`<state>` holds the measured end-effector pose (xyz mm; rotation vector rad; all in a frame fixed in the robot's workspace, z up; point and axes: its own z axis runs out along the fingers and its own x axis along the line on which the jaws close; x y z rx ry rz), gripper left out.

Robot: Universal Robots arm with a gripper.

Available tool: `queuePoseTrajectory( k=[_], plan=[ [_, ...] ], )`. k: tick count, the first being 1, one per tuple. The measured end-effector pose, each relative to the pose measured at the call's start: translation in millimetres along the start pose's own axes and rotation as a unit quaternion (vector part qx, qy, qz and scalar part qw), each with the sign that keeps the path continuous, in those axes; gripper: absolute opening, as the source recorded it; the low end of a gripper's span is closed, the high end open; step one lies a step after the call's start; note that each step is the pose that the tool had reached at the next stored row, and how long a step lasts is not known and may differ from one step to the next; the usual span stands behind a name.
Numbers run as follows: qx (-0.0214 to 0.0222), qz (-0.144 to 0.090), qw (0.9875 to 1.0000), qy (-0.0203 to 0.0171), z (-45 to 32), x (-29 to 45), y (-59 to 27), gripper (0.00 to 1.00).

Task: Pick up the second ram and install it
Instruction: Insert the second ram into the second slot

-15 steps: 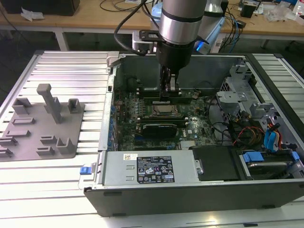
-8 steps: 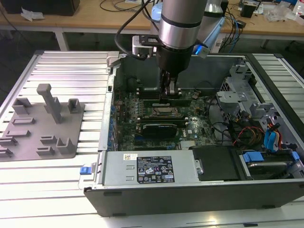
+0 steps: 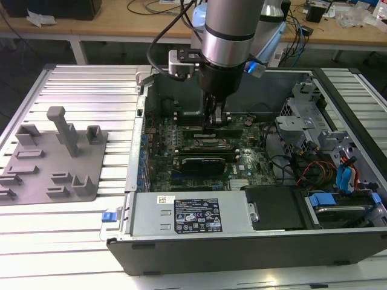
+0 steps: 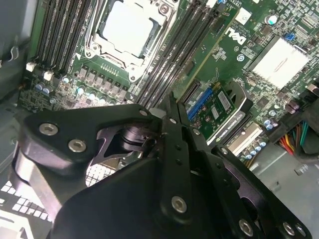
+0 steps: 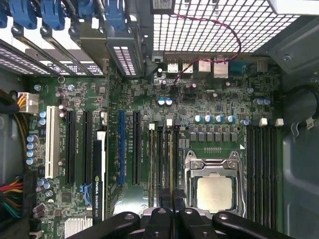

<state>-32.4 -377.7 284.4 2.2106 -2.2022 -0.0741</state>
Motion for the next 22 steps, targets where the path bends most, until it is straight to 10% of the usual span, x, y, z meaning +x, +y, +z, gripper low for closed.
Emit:
queuePoseTrajectory(
  k=[22],
  plan=[
    [0.0001,0.004,1.0000,-0.0022,40.8,0.8,1.0,0.10]
  ],
)
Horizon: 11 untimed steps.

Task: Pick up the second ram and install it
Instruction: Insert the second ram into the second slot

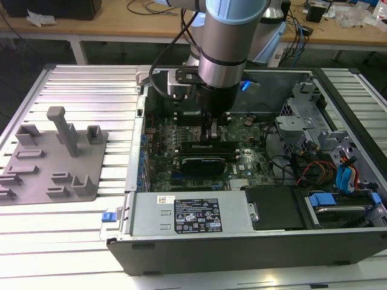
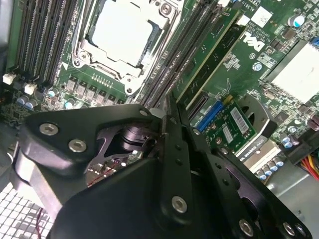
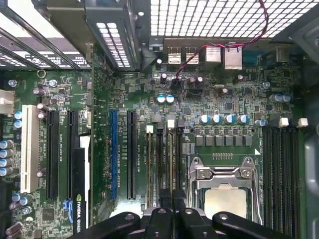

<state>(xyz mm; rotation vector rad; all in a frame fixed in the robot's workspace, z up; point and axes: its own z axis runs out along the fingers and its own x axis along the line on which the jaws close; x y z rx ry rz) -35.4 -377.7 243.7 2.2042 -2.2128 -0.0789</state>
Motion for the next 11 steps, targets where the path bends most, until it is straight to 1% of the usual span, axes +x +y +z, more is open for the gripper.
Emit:
queuePoseTrajectory(
  k=[1,7,8,9,11],
  plan=[
    [0.0000,0.000,1.0000,0.0000,1.5,0.0,0.2,0.10],
    [0.0001,0.000,1.0000,-0.0001,3.0,-0.4,1.0,0.10],
    [0.0001,0.000,1.0000,-0.0004,3.5,-0.6,1.1,0.10],
    [0.0001,0.000,1.0000,-0.0014,4.0,-0.7,1.2,0.10],
    [0.0001,0.000,1.0000,-0.0015,5.7,-0.7,1.1,0.10]
  ],
)
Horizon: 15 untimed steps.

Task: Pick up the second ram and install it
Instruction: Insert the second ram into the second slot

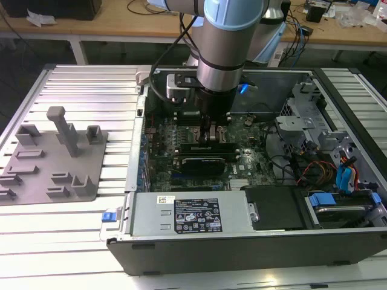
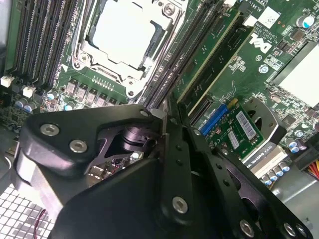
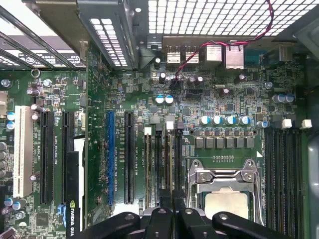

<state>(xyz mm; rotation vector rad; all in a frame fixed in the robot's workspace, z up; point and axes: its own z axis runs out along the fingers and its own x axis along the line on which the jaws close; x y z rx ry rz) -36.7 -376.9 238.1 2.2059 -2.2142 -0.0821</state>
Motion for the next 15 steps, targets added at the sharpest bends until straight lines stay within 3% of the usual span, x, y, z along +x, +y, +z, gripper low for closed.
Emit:
queuePoseTrajectory(
  k=[15],
  plan=[
    [-0.0001,0.000,1.0000,-0.0001,2.9,0.1,0.1,0.10]
  ],
)
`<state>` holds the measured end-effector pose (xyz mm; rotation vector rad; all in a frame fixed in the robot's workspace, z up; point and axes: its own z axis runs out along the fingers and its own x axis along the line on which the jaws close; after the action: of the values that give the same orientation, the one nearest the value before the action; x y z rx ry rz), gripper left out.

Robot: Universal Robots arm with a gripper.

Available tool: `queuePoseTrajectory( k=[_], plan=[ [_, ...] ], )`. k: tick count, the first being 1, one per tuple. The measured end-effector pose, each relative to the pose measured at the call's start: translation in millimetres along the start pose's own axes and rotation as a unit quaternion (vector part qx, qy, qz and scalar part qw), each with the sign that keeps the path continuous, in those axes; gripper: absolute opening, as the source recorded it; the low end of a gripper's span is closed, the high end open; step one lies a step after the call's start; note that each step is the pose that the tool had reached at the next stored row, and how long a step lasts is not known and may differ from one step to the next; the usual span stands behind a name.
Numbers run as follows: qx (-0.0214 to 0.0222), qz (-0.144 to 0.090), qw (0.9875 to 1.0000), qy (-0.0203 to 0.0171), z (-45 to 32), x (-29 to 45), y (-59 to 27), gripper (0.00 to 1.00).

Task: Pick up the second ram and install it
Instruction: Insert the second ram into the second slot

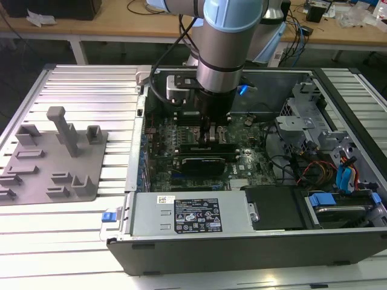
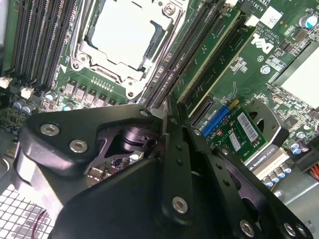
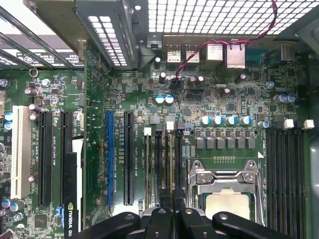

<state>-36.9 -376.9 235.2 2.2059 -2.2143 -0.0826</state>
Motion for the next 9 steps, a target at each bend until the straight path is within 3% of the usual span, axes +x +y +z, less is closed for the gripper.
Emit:
queuePoseTrajectory(
  k=[9],
  plan=[
    [0.0001,0.000,1.0000,-0.0004,0.3,0.0,0.2,0.10]
  ],
)
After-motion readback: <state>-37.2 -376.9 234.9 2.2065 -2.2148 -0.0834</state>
